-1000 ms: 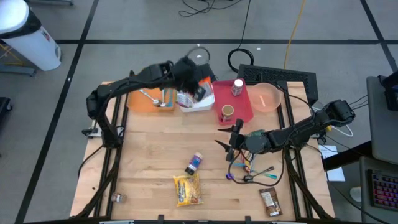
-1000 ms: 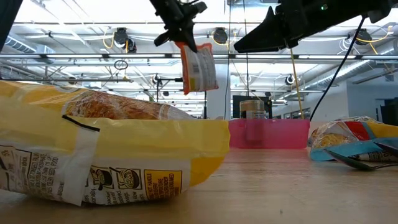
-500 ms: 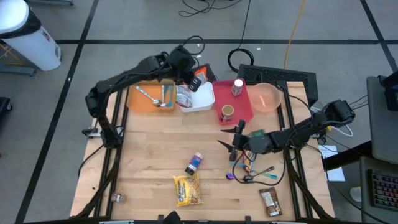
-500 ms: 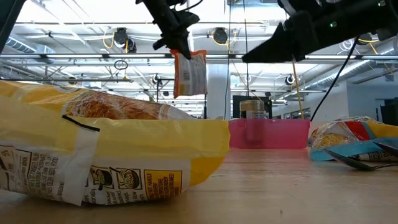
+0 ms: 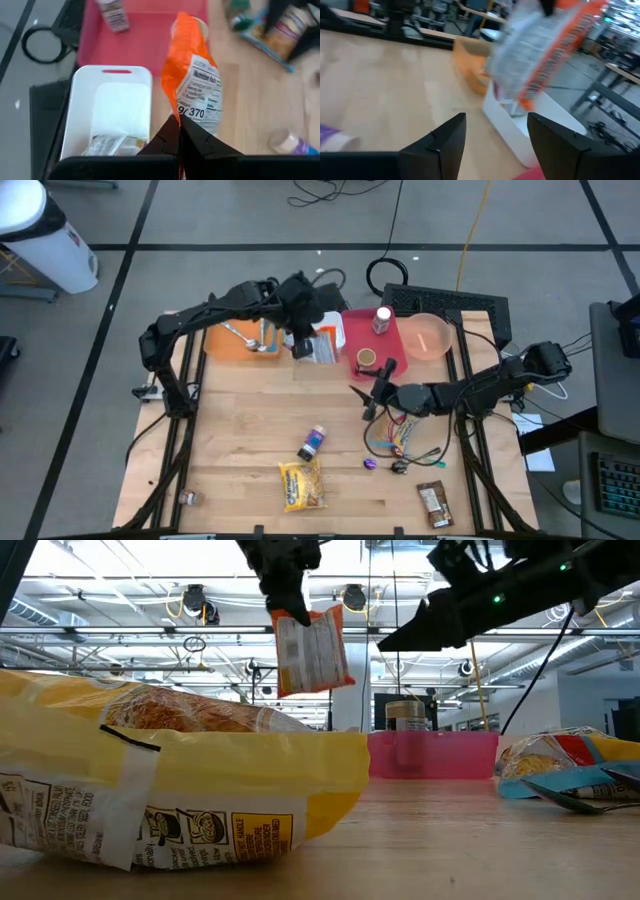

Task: Pick & Place Food Item
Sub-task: Put the orange noodle pack into the white bin

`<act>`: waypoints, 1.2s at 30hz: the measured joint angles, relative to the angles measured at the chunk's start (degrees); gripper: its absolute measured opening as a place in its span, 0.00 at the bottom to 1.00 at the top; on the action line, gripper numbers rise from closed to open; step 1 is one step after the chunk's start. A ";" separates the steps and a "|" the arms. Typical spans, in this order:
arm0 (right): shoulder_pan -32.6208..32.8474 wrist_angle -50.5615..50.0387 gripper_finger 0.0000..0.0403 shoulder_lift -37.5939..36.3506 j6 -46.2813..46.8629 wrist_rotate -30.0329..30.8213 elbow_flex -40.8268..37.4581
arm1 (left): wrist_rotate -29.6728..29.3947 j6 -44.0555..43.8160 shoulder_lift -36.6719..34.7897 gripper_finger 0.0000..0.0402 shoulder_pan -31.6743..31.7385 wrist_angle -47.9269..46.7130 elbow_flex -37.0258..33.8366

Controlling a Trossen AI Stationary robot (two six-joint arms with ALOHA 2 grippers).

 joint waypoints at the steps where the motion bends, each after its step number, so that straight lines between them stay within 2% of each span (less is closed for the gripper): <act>1: -0.86 -0.04 0.51 0.00 -0.01 -1.05 0.00 | -0.03 1.18 0.00 0.00 -0.83 0.02 0.00; 7: -4.88 0.03 0.51 0.00 0.81 -11.84 -0.02 | -1.90 6.39 0.00 0.00 -3.67 0.63 0.00; 10: -5.75 0.02 0.50 0.00 0.85 -12.16 -0.02 | -7.15 1.94 0.00 0.00 -2.04 1.82 0.00; 14: -6.11 0.02 0.49 0.00 0.54 -12.18 -0.02 | -8.42 -3.92 -0.02 0.00 1.96 3.67 0.00; 22: -6.09 0.02 0.49 0.00 -0.22 -11.87 -0.01 | -5.28 -12.47 -0.02 0.00 9.58 6.94 0.00; 26: -6.09 0.02 0.49 0.00 -0.22 -11.86 -0.02 | 0.27 -7.94 -0.02 0.00 12.24 8.00 0.00; 36: -6.09 0.00 0.49 0.00 -0.22 -11.86 -0.02 | 1.76 -4.27 2.40 0.00 13.00 11.15 0.00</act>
